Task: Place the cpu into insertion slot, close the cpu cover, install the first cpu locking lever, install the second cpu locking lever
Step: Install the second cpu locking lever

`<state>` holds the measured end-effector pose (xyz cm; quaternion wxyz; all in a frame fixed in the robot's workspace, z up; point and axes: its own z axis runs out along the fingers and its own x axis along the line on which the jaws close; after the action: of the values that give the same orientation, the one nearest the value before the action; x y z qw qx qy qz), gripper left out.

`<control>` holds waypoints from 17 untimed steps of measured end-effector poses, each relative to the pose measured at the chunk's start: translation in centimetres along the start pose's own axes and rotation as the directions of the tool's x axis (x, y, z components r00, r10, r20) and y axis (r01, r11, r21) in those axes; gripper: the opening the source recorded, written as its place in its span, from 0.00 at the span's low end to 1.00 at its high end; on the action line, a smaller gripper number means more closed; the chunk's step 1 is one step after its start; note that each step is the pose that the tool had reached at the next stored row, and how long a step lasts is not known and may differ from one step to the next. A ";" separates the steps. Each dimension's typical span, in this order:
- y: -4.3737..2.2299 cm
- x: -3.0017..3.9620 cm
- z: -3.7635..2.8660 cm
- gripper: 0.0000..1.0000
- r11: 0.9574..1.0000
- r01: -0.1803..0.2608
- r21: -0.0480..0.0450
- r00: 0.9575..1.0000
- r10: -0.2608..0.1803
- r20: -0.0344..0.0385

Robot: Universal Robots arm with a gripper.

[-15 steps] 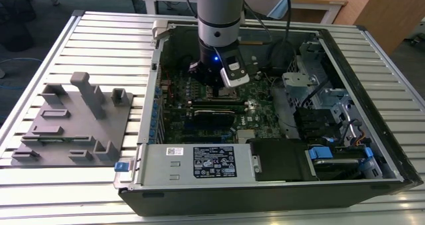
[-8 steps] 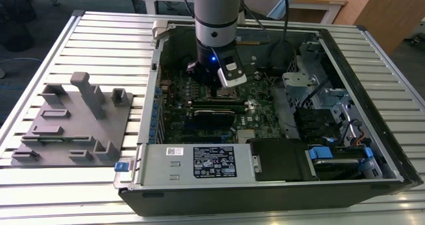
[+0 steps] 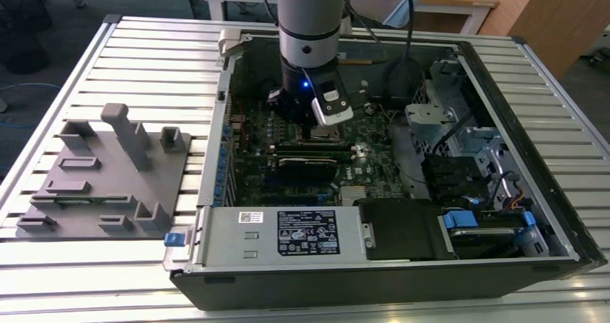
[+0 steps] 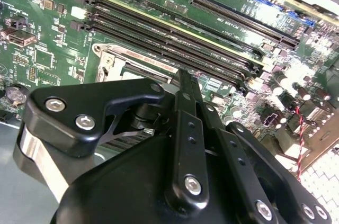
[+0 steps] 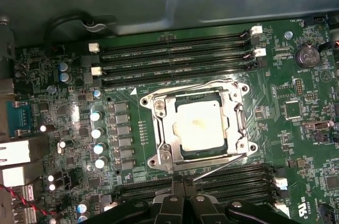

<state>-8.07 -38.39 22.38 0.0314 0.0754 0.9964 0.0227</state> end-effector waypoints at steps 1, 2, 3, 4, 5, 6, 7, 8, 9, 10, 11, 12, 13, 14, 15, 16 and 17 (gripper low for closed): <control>-0.01 0.08 -0.01 0.10 1.000 0.000 0.000 1.000 0.000 0.000; -0.02 0.14 0.00 0.10 1.000 0.000 0.000 1.000 0.000 0.001; -0.02 0.18 0.01 0.10 1.000 0.000 0.000 1.000 0.000 0.001; -0.04 0.24 0.04 0.10 1.000 0.000 0.000 1.000 0.000 0.001; -0.05 0.28 0.11 0.10 1.000 0.000 0.000 1.000 0.000 0.001; -0.06 0.31 0.23 0.10 1.000 0.000 0.000 1.000 0.000 0.001; -0.07 0.34 0.38 0.10 1.000 0.000 0.000 1.000 0.000 0.001; -0.08 0.37 0.53 0.10 1.000 0.000 0.000 1.000 0.000 0.001; -0.09 0.41 0.68 0.10 1.000 0.000 0.000 1.000 0.000 0.001; -0.10 0.43 0.78 0.10 1.000 0.000 0.000 1.000 0.000 0.001; -0.11 0.46 0.84 0.10 1.000 0.000 0.000 1.000 0.000 0.001; -0.11 0.48 0.85 0.10 1.000 0.000 0.000 1.000 0.000 0.001; -0.12 0.50 0.85 0.10 1.000 0.000 0.000 1.000 0.000 0.001; -0.12 0.53 0.87 0.10 1.000 0.000 0.000 1.000 0.000 0.001; -0.13 0.57 0.88 0.10 1.000 0.000 0.000 1.000 0.000 0.001; -0.13 0.62 0.90 0.10 1.000 0.000 0.000 1.000 0.000 0.001; -0.14 0.70 0.91 0.10 1.000 0.000 0.000 1.000 0.000 0.001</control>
<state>-8.72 -38.39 21.42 0.0321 0.0754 0.9964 0.0228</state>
